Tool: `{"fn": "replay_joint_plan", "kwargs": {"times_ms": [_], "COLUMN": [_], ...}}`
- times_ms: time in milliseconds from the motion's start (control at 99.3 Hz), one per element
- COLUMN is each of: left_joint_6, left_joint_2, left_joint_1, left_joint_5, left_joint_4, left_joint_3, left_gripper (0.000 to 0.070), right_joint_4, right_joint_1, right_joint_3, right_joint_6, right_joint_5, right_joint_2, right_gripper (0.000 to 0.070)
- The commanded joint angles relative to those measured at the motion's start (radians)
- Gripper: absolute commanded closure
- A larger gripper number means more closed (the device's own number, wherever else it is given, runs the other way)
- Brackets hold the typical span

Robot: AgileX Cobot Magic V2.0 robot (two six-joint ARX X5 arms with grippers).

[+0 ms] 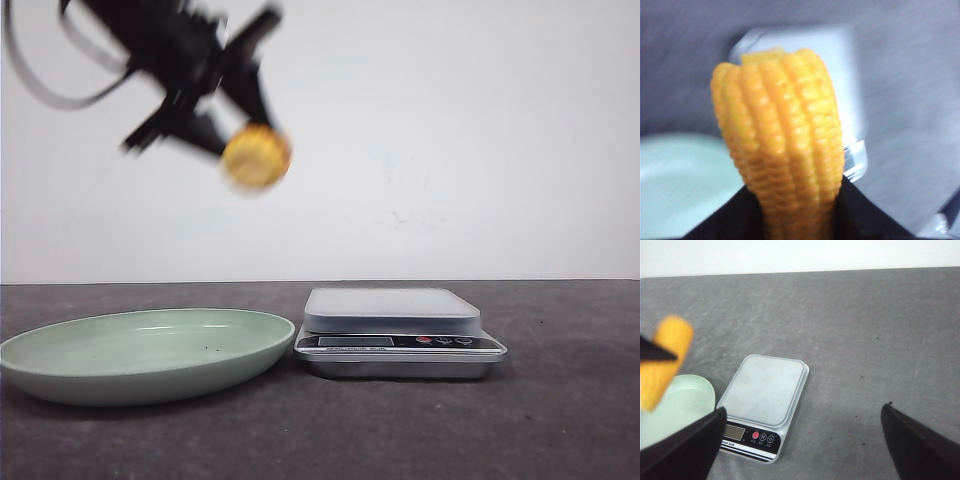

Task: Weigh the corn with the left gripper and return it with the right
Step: 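Close the left gripper on the corn and lift it off the plate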

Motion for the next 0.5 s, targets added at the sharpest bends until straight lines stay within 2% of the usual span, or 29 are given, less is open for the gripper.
{"fn": "replay_joint_plan", "kwargs": {"times_ms": [0, 111, 211, 342, 493], "left_joint_6": [-0.007, -0.011, -0.048, -0.049, -0.065], "left_joint_2": [0.015, 0.015, 0.016, 0.042, 0.111], "left_joint_1": [-0.019, -0.051, -0.084, -0.127, -0.147], "left_joint_5": [0.006, -0.025, -0.112, -0.229, -0.238], "left_joint_4": [0.009, 0.077, 0.158, 0.219, 0.266], "left_joint_3": [0.068, 0.13, 0.136, 0.136, 0.136], "left_gripper": [0.0689, 0.0689, 0.0689, 0.0689, 0.0689], "right_joint_4": [0.008, 0.009, 0.011, 0.01, 0.009], "right_joint_1": [0.01, 0.024, 0.029, 0.029, 0.029], "right_joint_3": [0.003, 0.003, 0.003, 0.003, 0.003], "right_joint_6": [0.003, 0.003, 0.003, 0.003, 0.003], "right_joint_5": [0.002, 0.002, 0.003, 0.004, 0.004], "right_joint_2": [0.005, 0.005, 0.005, 0.006, 0.006], "right_gripper": [0.008, 0.008, 0.008, 0.008, 0.008]}}
